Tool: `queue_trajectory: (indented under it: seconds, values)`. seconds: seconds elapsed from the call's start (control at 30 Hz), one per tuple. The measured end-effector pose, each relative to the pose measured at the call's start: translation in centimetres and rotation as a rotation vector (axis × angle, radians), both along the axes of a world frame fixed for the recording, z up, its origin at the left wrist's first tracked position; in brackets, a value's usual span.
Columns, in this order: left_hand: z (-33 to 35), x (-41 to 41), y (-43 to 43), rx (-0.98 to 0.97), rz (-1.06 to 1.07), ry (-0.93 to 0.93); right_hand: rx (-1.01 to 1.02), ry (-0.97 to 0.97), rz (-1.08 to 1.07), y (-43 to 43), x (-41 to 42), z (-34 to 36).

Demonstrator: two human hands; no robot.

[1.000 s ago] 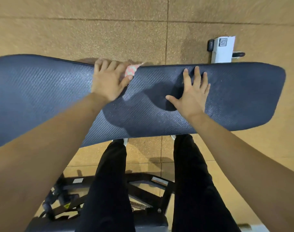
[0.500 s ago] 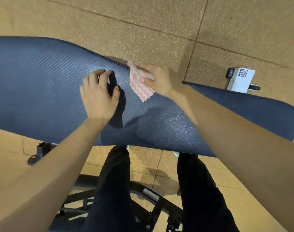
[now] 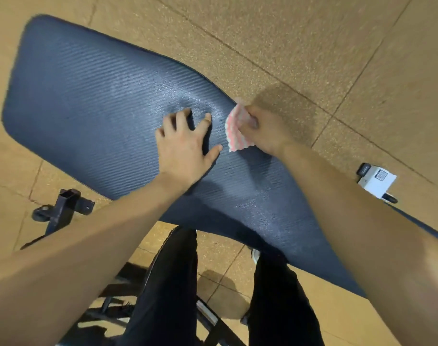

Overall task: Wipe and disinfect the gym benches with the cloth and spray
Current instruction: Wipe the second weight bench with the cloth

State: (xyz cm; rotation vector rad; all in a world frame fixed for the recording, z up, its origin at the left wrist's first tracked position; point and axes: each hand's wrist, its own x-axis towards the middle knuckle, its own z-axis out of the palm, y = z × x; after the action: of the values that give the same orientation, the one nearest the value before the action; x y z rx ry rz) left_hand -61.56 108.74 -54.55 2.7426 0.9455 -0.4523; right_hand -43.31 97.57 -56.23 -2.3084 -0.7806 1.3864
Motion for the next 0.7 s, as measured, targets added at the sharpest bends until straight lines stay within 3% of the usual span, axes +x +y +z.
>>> queue_trajectory:
  seconds: [0.17, 0.33, 0.43, 0.6, 0.7]
  values:
    - [-0.6, -1.7, 1.6, -0.127, -0.036, -0.149, 0.040, -0.029, 0.039, 4.1, -0.5, -0.4]
    - [-0.3, -2.8, 4.9, -0.361, 0.159, -0.370, 0.076, -0.080, 0.125, 8.7, -0.6, -1.0]
    - [0.3, -4.1, 6.9, -0.276, 0.258, -0.423, 0.111, -0.074, 0.151, 11.4, -0.9, -0.8]
    - [1.2, -6.7, 10.5, -0.046, 0.480, -0.291, 0.138, -0.097, 0.266, 15.6, -1.6, -1.2]
    - [1.3, -8.6, 12.5, -0.088, 0.649, -0.062, 0.127, -0.170, 0.364, 17.9, -2.3, -1.5]
